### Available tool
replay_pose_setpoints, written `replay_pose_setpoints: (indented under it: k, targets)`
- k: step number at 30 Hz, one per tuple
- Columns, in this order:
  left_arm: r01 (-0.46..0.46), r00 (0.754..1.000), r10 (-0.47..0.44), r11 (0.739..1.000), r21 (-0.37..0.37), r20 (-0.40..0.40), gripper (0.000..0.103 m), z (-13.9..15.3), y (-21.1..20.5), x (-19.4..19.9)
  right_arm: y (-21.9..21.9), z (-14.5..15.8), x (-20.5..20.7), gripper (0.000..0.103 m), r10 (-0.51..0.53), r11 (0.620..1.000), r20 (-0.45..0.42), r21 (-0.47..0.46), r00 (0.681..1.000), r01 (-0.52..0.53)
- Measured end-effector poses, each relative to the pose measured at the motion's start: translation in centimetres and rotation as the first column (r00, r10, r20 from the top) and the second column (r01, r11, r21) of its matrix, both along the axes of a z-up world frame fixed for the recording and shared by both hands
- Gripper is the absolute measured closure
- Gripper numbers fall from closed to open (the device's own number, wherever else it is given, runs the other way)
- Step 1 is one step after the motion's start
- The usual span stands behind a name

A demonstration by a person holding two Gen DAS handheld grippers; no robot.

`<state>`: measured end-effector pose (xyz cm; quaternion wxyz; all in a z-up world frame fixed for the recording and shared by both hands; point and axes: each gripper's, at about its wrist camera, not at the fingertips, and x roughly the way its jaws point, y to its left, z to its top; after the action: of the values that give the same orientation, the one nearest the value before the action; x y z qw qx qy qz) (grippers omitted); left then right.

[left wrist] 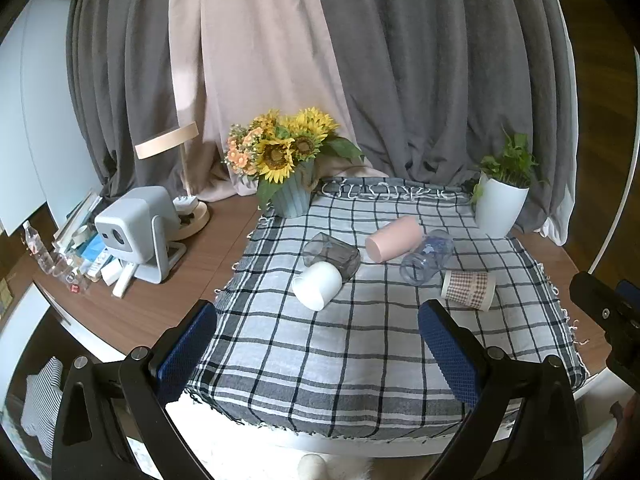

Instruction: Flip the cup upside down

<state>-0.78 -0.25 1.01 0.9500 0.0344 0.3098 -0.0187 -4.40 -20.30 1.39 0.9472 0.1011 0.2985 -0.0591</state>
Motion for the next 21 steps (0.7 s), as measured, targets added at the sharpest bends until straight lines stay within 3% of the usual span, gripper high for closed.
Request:
replay_pose_setpoints:
  k: [21]
  targets:
    - [-0.001,1.0,0.001,1.0,-0.001,0.0,0.0,0.06,-0.6,0.18,-0.33,0.39,-0.29,0.007,0.001,1.0,0.003,0.002,1.0,-0.001]
